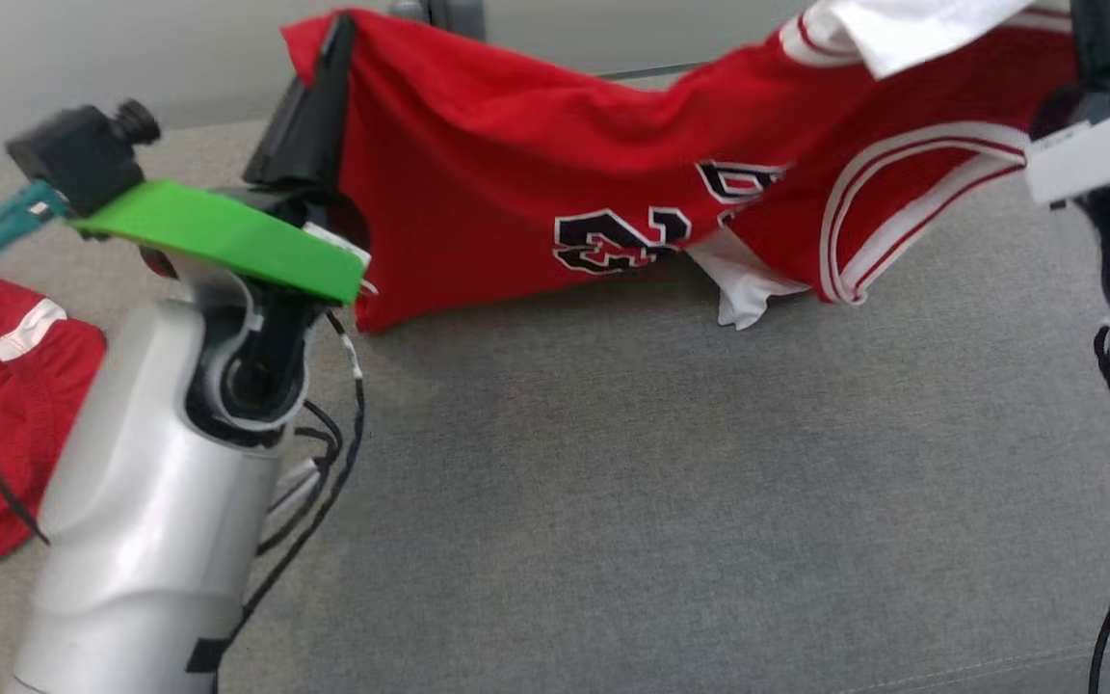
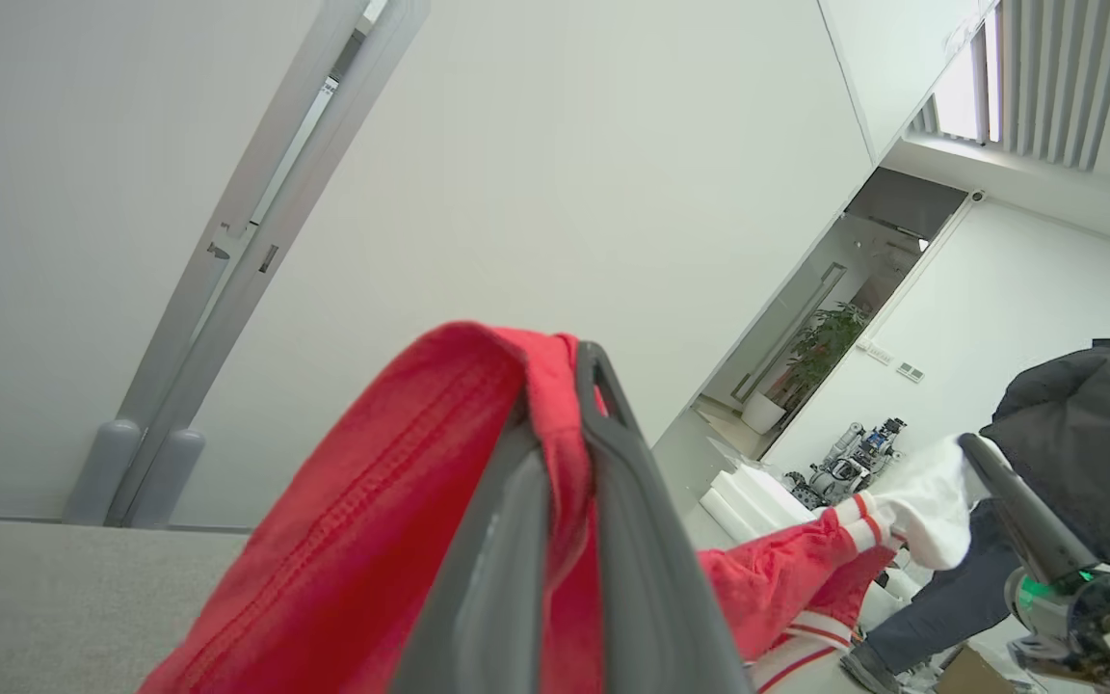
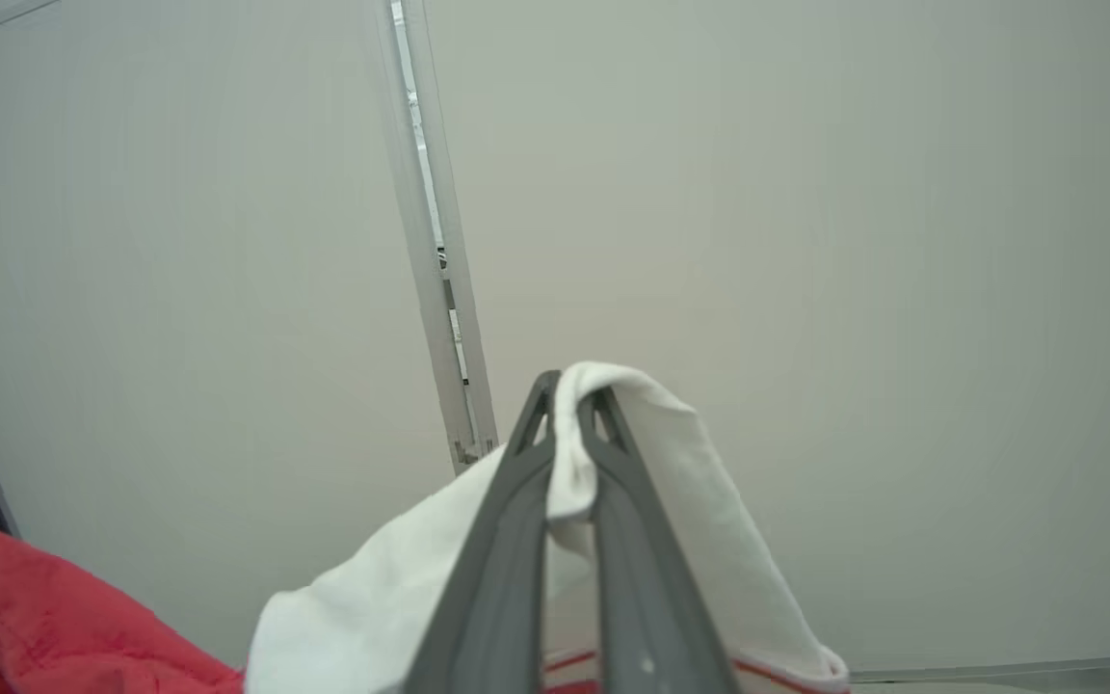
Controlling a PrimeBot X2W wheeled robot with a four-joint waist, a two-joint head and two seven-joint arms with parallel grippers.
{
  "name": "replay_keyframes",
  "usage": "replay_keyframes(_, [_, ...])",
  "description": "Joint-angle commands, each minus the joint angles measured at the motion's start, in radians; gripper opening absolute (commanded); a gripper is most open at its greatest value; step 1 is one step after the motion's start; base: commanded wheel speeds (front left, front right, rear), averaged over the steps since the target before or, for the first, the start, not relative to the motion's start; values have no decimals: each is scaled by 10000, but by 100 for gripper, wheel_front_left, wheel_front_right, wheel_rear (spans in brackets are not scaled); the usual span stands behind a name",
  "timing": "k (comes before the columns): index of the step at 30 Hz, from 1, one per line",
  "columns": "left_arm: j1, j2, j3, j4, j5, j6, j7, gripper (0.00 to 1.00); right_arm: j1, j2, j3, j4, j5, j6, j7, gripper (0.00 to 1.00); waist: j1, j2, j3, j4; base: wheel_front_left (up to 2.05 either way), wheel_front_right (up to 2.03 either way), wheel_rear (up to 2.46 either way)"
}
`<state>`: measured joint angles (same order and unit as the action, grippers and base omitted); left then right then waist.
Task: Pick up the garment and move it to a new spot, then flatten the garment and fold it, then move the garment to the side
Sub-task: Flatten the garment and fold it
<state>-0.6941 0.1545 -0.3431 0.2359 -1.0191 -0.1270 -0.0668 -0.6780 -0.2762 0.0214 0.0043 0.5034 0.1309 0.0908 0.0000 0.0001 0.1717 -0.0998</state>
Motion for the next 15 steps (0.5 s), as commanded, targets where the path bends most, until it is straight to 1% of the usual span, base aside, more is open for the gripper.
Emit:
replay_keyframes(1, [-368,219,207,-203,-253,65,244,0,-472,-4,18,-111,81,-2,239,0,0,-1,-51,-218,0,0,0])
replay_keyframes(3, [-737,456,485,-429,-476,213,564,0,-1182,-75,52,-155,-3,-2,512,0,0,-1,-51,-306,0,0,0])
replay_keyframes(5, [-1111,564,736,-653,-692,355,739,0,-1774,33,30,-79,83,-2,710,0,0,-1,-23,-351,0,0,0])
replay_keyframes(8, [-1634,692,979,-905,-715,572,830,0,-2574,136,12,109,165,-2,928,0,0,-1,100,-386,0,0,0])
replay_keyframes(10, [-2045,713,1002,-1025,-645,695,913,0,-3167,269,-112,291,216,-2,994,0,0,-1,259,-408,0,0,0])
replay_keyframes(14, [-2633,440,1184,-879,-915,958,930,0,-3952,519,-337,860,193,-2,970,0,0,-1,728,-465,0,0,0])
replay_keyframes(15, [-2845,436,1224,-768,-834,1031,919,0,-4143,593,-412,1071,102,-2,948,0,0,-1,952,-484,0,0,0])
